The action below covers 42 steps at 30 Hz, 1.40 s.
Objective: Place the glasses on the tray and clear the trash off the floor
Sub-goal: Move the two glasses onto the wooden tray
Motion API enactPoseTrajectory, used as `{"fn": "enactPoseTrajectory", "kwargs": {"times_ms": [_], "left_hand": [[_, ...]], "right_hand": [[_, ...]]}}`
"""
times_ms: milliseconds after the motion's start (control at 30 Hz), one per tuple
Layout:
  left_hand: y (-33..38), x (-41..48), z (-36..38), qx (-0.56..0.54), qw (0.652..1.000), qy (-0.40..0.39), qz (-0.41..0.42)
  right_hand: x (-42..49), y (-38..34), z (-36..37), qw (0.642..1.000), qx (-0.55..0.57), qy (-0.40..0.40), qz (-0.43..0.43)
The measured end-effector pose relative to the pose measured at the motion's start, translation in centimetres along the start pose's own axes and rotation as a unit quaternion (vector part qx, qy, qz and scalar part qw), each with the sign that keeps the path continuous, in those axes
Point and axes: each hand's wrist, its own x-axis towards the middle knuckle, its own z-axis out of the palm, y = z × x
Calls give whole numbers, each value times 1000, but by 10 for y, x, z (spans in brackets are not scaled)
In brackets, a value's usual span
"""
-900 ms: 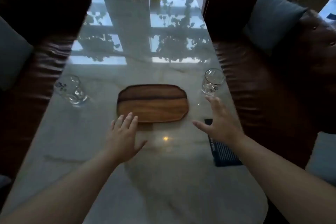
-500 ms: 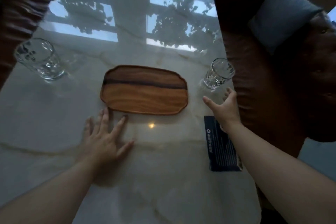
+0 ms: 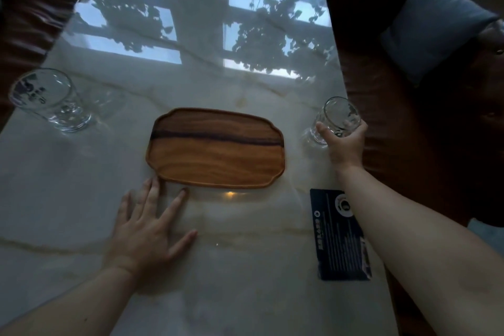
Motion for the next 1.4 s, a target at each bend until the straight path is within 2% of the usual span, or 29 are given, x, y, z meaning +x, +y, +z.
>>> {"fn": "enactPoseTrajectory", "kwargs": {"times_ms": [167,300,633,733,800,900,967,1033,1100,1167,1300,1400], "left_hand": [[1,-1,1,-7,1000,4,-5],[0,-1,1,-11,1000,7,-7],[-1,-1,-3,-8,1000,18,4],[-3,-6,-7,-67,997,35,9],[-10,-8,-17,-137,988,75,-4],[-33,2,-40,-190,963,179,-68],[-55,16,-59,-197,939,256,-121],[-77,34,-79,-243,904,297,-188],[-95,52,-95,-302,865,308,-256],[-113,67,-102,-323,841,322,-291],[-138,89,-104,-343,831,323,-297],[-144,101,-101,-337,846,301,-284]], "right_hand": [[0,-4,0,1000,10,-18,4],[-12,-14,-1,999,8,-44,-24],[-76,-58,38,965,16,-234,-114],[-92,-69,65,955,25,-267,-128],[-100,-75,85,949,30,-279,-141],[-109,-82,111,940,37,-303,-149],[-114,-87,126,935,44,-318,-151],[-118,-91,139,930,54,-331,-152],[-121,-96,147,925,49,-342,-159],[-122,-100,155,922,33,-344,-175],[-122,-107,163,915,28,-355,-191],[-121,-108,165,911,32,-364,-193]]}}
